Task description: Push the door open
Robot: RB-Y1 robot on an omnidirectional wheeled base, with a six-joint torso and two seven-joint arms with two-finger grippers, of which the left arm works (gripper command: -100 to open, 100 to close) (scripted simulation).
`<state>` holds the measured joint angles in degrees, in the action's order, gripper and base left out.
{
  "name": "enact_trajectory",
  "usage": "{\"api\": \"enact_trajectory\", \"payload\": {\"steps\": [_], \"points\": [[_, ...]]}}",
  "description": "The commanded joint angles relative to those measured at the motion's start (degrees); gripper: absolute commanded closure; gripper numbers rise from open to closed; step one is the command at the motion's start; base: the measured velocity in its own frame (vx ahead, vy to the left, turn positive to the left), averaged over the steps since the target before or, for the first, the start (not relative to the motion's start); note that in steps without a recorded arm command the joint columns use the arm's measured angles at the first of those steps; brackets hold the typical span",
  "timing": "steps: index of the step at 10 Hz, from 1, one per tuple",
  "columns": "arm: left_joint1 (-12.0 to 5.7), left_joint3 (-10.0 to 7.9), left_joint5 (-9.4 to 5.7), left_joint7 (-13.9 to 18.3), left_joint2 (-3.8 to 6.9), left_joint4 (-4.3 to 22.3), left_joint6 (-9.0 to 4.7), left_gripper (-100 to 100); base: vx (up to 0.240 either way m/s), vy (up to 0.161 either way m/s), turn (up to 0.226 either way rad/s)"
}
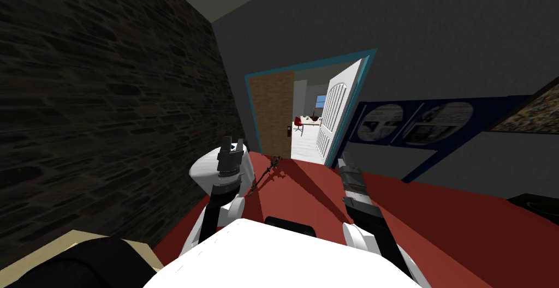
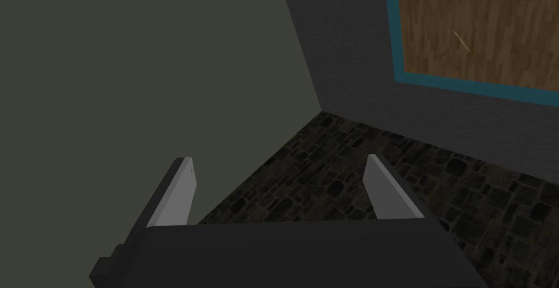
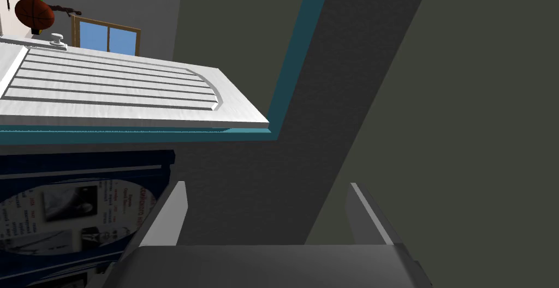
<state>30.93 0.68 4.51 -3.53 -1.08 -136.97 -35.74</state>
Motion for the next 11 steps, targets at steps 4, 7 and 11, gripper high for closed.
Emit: {"api": "enact_trajectory", "payload": {"steps": [4, 7, 11], "points": [[-2.20, -0.22, -0.35, 0.38, 1.80, 4.66, 1.53, -100, 0.164, -0.024, -0.031], [-3.87, -0.38, -0.62, 0.67, 2.82, 8.19, 2.70, -100, 0.181, -0.018, -0.036], [-6.32, -0.62, -1.01, 1.09, 3.98, 13.38, 4.41, -100, 0.129, -0.018, -0.035]]}}
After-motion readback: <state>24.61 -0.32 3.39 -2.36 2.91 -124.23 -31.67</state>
